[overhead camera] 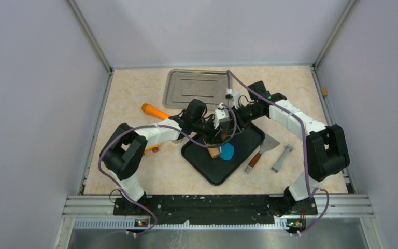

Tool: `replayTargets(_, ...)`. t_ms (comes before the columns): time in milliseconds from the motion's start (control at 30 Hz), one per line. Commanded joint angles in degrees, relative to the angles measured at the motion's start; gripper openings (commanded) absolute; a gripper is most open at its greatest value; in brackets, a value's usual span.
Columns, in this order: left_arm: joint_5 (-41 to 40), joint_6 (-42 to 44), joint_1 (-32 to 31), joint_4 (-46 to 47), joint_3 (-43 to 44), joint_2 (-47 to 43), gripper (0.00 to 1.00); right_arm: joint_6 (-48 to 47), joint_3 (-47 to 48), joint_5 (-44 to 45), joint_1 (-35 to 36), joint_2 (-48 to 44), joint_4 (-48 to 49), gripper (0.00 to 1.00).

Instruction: Roll out the dumpling wrappers from the dough

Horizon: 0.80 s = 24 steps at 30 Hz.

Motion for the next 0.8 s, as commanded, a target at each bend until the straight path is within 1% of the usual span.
replayTargets(0,-1.9,-2.9,-1.7,3.3,5.4,-1.5,0.0,-3.6,5.7,3.2,0.2,-3.8,-7.3,0.0)
replayTargets(167,-1.6,-4.3,-3.3,6.0,10.1,4.5,0.0,-6.7,0.4,4.9,-3.5,-7.0,-9.5,0.0)
replayTargets(267,-1.6,-4.1,-3.9,7.2,11.2,6.7,0.0,-8.1,-0.6,5.1,-4.7,-7.2,-10.4,0.0)
replayTargets(533,-0.3,-2.7,-5.0,6.7,11.8,10.7,0.0,-9.8,-4.2,5.4,-5.3,-7.5,-10.3,0.0)
replayTargets(633,0.1,-2.7,-5.2,6.0,11.9,12.4,0.0,-10.1,-5.7,6.9,-5.7,-6.9,-11.1,0.0)
replayTargets(767,1.5,-4.4,-5.6,7.6,12.4,15.8,0.0,-10.1,-6.2,6.6,-8.5,-6.4,-13.4,0.0)
